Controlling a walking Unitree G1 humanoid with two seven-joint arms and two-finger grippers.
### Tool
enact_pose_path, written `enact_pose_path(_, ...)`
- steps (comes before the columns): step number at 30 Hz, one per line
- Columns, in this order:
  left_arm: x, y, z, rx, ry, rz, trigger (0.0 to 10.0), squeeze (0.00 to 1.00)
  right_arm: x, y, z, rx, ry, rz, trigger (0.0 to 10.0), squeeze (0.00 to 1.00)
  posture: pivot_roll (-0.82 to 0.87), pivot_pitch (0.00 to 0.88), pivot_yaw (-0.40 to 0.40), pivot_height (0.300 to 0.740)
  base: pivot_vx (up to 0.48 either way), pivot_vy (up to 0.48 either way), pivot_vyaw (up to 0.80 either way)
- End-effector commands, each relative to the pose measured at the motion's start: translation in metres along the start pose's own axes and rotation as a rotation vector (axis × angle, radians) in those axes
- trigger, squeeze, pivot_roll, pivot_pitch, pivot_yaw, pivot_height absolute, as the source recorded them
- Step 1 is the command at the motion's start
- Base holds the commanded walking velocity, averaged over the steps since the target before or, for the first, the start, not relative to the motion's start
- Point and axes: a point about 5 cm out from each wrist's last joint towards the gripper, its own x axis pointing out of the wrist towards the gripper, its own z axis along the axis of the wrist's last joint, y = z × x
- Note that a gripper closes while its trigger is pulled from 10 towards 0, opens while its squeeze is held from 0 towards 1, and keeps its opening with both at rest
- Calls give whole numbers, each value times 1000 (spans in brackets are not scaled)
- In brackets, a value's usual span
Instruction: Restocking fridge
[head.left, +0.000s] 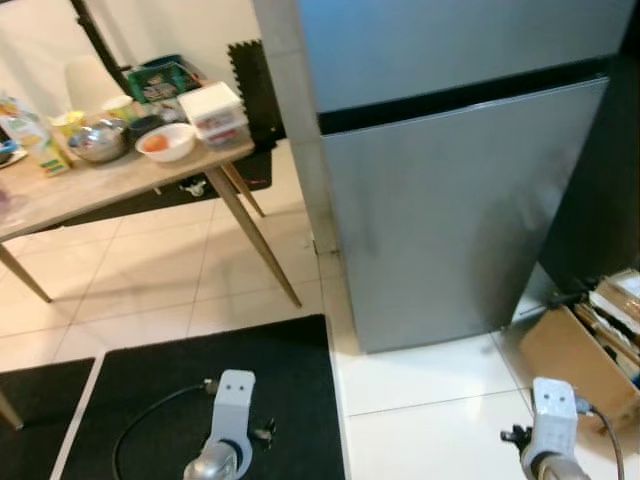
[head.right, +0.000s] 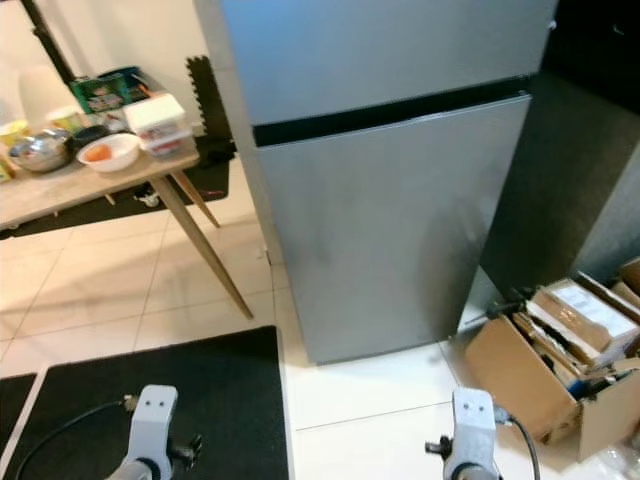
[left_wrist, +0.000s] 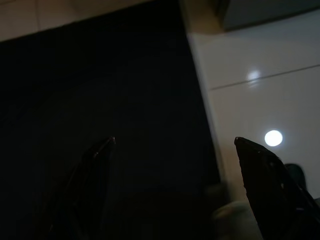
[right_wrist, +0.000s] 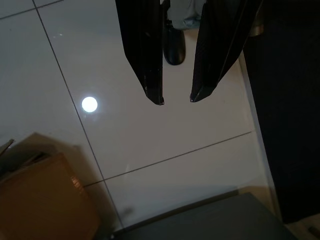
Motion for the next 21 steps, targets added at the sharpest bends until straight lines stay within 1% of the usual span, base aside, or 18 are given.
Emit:
enact_pose_path(1,-4,8,-8,-3,27,15,10000,0,-2,4,-12,14,34,5,10000,0,-58,96,116,740,0,262,0)
enact_pose_path(21,-4,7,2,21,-2,-9,10000,0,-4,5,-16,41,41,0,10000,0,-55,81,134,740,0,277,0)
